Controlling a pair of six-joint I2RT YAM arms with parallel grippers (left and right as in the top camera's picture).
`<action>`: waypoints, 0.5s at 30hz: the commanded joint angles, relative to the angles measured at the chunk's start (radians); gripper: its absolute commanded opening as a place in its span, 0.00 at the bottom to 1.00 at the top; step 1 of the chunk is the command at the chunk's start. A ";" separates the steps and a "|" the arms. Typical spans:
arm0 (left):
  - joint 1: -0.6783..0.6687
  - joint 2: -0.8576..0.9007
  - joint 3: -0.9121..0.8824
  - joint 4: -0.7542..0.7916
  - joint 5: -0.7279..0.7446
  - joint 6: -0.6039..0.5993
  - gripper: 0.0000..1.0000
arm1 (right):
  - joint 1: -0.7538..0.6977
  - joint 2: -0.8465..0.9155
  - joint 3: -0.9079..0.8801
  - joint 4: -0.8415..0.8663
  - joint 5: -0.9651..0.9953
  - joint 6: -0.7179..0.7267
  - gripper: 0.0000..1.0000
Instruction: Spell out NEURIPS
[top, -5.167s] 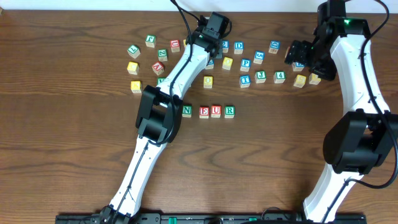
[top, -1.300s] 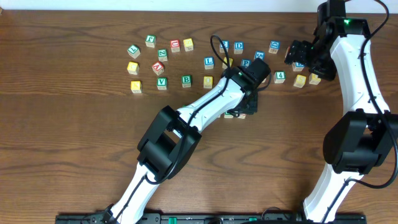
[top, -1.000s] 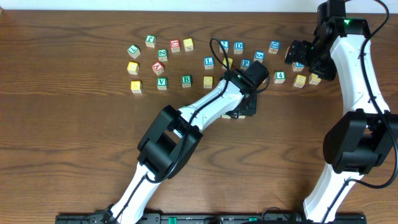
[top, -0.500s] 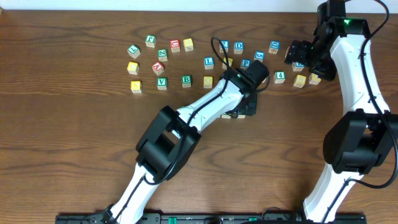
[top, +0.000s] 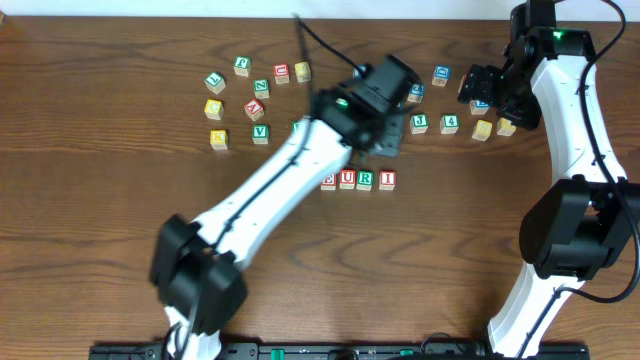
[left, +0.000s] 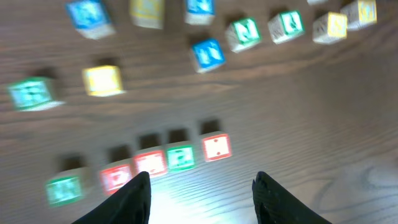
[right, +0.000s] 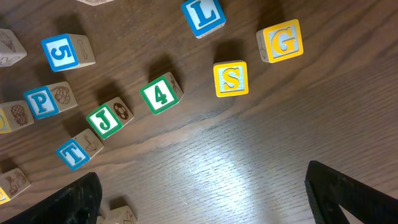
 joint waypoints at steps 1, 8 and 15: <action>0.093 -0.092 0.012 -0.059 -0.031 0.074 0.52 | 0.011 0.006 -0.004 0.000 0.001 0.013 0.99; 0.283 -0.198 0.012 -0.178 -0.031 0.125 0.53 | 0.011 0.006 -0.004 0.000 0.001 0.013 0.99; 0.438 -0.216 0.012 -0.258 -0.031 0.163 0.59 | 0.011 0.006 -0.003 0.016 -0.019 0.028 0.99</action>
